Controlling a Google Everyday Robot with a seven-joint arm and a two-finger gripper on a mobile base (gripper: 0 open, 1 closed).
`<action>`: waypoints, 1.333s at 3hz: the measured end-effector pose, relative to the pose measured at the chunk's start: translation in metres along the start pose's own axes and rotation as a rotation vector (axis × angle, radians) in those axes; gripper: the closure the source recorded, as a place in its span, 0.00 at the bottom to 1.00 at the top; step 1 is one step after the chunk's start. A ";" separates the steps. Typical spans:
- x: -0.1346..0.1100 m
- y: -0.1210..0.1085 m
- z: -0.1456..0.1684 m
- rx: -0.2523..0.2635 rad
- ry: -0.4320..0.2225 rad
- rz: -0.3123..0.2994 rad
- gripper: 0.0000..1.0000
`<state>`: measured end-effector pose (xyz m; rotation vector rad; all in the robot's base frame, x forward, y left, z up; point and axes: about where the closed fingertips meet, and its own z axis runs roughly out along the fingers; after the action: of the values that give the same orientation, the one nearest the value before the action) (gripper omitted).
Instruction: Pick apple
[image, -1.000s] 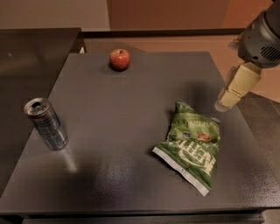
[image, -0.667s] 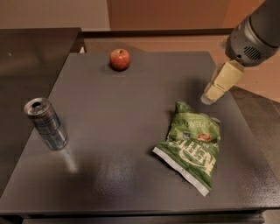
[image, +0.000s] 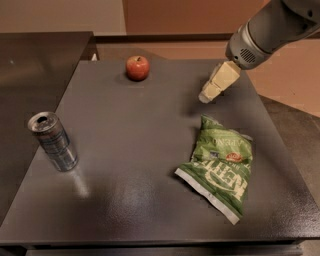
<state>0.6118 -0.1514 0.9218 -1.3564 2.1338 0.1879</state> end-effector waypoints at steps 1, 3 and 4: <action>-0.024 -0.012 0.038 -0.018 -0.068 0.026 0.00; -0.062 -0.038 0.094 -0.011 -0.162 0.084 0.00; -0.078 -0.047 0.113 -0.002 -0.200 0.107 0.00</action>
Offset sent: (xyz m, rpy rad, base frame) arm 0.0986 0.0714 -0.0393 0.1953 -0.0457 -0.0396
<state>0.7215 -0.0651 0.8825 -1.1724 2.0382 0.3535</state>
